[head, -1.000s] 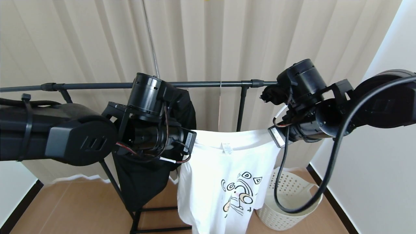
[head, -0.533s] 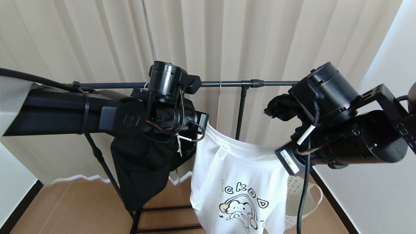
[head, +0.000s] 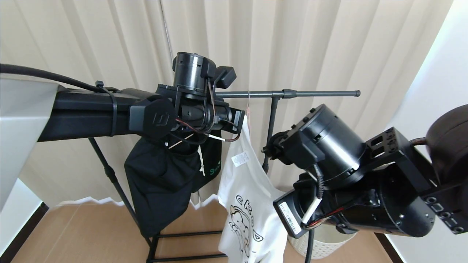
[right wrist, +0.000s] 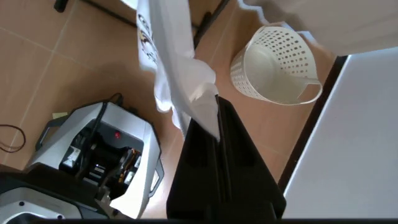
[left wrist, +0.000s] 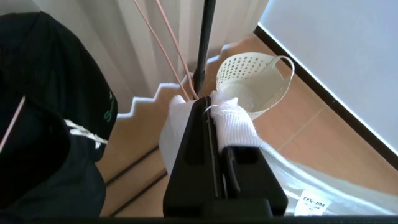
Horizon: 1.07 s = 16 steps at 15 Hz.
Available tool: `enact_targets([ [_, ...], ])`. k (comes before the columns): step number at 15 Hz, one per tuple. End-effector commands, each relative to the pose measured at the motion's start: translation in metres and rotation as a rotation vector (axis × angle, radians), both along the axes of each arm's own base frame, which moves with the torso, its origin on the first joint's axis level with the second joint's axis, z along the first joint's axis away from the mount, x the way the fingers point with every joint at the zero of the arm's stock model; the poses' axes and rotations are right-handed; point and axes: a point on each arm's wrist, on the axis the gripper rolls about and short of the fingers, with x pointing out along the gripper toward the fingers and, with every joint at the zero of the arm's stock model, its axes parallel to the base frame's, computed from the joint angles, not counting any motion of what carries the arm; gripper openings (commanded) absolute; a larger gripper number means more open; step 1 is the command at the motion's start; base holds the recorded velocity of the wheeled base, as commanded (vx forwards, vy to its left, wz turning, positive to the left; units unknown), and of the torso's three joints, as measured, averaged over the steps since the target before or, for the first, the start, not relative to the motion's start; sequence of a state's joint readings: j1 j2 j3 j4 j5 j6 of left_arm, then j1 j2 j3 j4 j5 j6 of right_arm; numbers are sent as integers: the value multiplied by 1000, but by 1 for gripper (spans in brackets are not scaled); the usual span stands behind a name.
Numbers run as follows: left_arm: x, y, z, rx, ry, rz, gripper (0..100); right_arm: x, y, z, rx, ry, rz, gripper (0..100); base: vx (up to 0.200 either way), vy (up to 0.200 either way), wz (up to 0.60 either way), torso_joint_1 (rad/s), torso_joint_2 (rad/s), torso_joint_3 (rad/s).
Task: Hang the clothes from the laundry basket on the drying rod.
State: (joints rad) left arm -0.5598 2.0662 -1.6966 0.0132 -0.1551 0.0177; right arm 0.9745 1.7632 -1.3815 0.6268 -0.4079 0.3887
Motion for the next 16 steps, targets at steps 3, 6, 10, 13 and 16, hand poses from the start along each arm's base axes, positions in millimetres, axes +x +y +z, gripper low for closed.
enact_targets([
  [3, 1, -2, 10, -39, -20, -56, 0, 2, 50, -9, 82, 22, -14, 0, 0, 0, 0, 0, 0, 0],
  [6, 0, -1, 11, -49, -25, -63, 0, 5, 58, -6, 142, 27, -69, 0, 0, 0, 0, 0, 0, 0],
  [10, 2, 9, 13, -37, -12, -30, 0, 9, 26, 0, 132, 24, -136, 0, 0, 0, 0, 0, 0, 0],
  [13, -11, 26, 25, 5, 43, 2, 0, 22, -7, 11, 127, -5, -202, 0, 0, 0, 0, 0, 0, 0],
  [16, -22, 35, 27, 80, 92, 60, 0, 35, -28, 19, 130, -31, -263, 0, 0, 0, 0, 0, 0, 0],
])
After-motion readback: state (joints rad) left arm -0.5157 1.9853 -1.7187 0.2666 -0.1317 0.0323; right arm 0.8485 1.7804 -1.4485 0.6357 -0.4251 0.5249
